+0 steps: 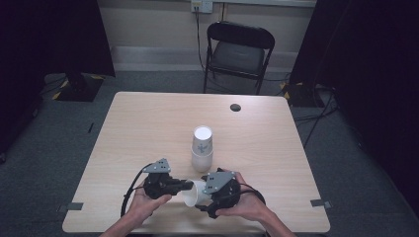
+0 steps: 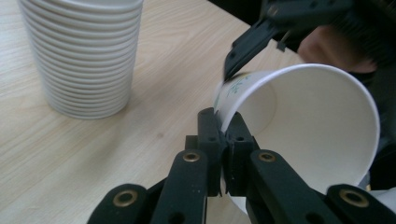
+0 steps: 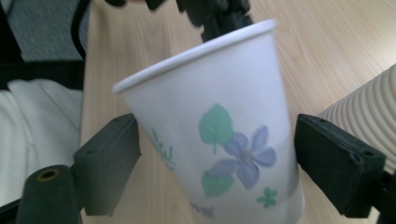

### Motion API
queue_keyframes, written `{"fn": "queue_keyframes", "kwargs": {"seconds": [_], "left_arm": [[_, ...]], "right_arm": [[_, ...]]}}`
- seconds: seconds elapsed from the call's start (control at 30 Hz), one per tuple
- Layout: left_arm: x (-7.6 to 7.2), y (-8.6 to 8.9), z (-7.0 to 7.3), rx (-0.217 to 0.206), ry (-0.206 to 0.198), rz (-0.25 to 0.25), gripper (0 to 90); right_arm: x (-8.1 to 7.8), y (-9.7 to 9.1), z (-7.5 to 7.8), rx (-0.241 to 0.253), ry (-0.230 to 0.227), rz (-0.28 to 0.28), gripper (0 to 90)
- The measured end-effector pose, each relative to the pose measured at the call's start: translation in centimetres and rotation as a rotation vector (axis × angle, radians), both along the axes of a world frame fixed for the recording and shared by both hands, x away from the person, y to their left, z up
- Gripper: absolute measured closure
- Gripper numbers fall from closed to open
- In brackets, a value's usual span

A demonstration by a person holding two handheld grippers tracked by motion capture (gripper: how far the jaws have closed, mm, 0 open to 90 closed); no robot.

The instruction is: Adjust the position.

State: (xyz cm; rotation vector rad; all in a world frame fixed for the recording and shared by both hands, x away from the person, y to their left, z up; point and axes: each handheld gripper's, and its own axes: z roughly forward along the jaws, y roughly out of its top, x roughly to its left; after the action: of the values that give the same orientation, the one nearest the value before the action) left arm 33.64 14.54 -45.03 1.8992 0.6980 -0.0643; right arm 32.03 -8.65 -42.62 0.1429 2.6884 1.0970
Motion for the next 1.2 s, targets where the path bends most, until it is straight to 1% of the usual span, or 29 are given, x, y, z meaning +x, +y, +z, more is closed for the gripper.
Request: {"fn": "queue_keyframes", "kwargs": {"seconds": [0.07,0.2,0.3,0.37,0.4,0.43,0.47,0.5,0.53,0.63,0.67,0.7,0.73,0.83,0.87,0.9,0.93,1.0,1.07,1.1,1.2], "left_arm": [[0.0,0.0,-0.1,0.005,0.002,-0.003,87.9],[0.0,0.1,0.1,-0.03,0.028,0.01,87.8],[-0.1,0.1,0.1,-0.042,0.053,0.023,87.5],[-0.4,0.0,0.2,-0.029,0.04,0.026,87.4],[-0.3,0.0,0.1,-0.041,0.052,0.015,87.8],[-0.3,-0.1,0.0,-0.041,0.05,0.017,87.7],[-0.4,-0.1,0.0,-0.031,0.043,0.02,87.7],[-0.4,-0.1,0.0,-0.031,0.04,0.023,87.6],[-0.3,-0.1,0.0,-0.03,0.035,0.025,86.9],[-0.4,0.1,0.0,-0.036,0.028,0.038,84.2],[-0.4,0.1,0.1,-0.036,0.027,0.042,80.2],[-0.4,0.1,0.1,-0.041,0.023,0.04,79.0],[-0.5,0.2,0.1,-0.042,0.017,0.047,76.9],[-0.5,0.3,0.1,-0.039,0.01,0.059,73.7],[-0.5,0.3,0.1,-0.049,0.017,0.051,74.1],[-0.5,0.3,0.0,-0.052,0.021,0.04,78.5],[-0.6,0.2,0.1,-0.048,0.026,0.044,81.0],[-0.5,0.3,0.1,-0.063,0.042,0.042,84.5],[-0.4,0.3,0.1,-0.058,0.051,0.045,86.3],[-0.4,0.3,0.0,-0.057,0.059,0.043,86.7],[-0.4,0.1,0.0,-0.043,0.067,0.034,87.7]], "right_arm": [[-0.1,0.3,-0.3,-0.015,-0.014,-0.002,17.8],[0.0,0.6,-0.4,0.009,-0.007,-0.004,18.2],[-0.2,1.0,-0.5,-0.003,-0.042,-0.01,18.8],[-0.3,1.1,-0.6,-0.008,-0.051,-0.005,18.9],[-0.4,1.2,-0.7,-0.017,-0.064,0.004,20.0],[-0.5,1.3,-0.8,-0.027,-0.085,0.002,22.5],[-0.6,1.4,-0.9,-0.039,-0.095,0.0,22.9],[-0.5,1.4,-1.0,-0.041,-0.098,-0.004,23.5],[-0.5,1.4,-1.0,-0.03,-0.093,-0.009,24.2],[-0.3,1.2,-1.0,0.008,-0.057,-0.025,25.6],[-0.2,1.1,-1.0,0.019,-0.046,-0.033,25.8],[-0.1,1.0,-1.0,0.026,-0.043,-0.039,25.9],[0.0,0.8,-1.0,0.037,-0.036,-0.046,26.0],[0.2,0.4,-0.8,0.074,-0.015,-0.072,26.3],[0.2,0.3,-0.8,0.091,-0.003,-0.078,26.5],[0.2,0.3,-0.7,0.099,0.003,-0.078,26.5],[0.2,0.3,-0.8,0.097,0.001,-0.08,26.4],[0.1,0.4,-0.9,0.083,-0.012,-0.079,26.0],[-0.1,0.6,-1.0,0.07,-0.041,-0.079,25.5],[-0.2,0.6,-1.0,0.066,-0.049,-0.079,25.4],[-0.5,1.0,-1.0,0.061,-0.071,-0.053,23.7]]}}
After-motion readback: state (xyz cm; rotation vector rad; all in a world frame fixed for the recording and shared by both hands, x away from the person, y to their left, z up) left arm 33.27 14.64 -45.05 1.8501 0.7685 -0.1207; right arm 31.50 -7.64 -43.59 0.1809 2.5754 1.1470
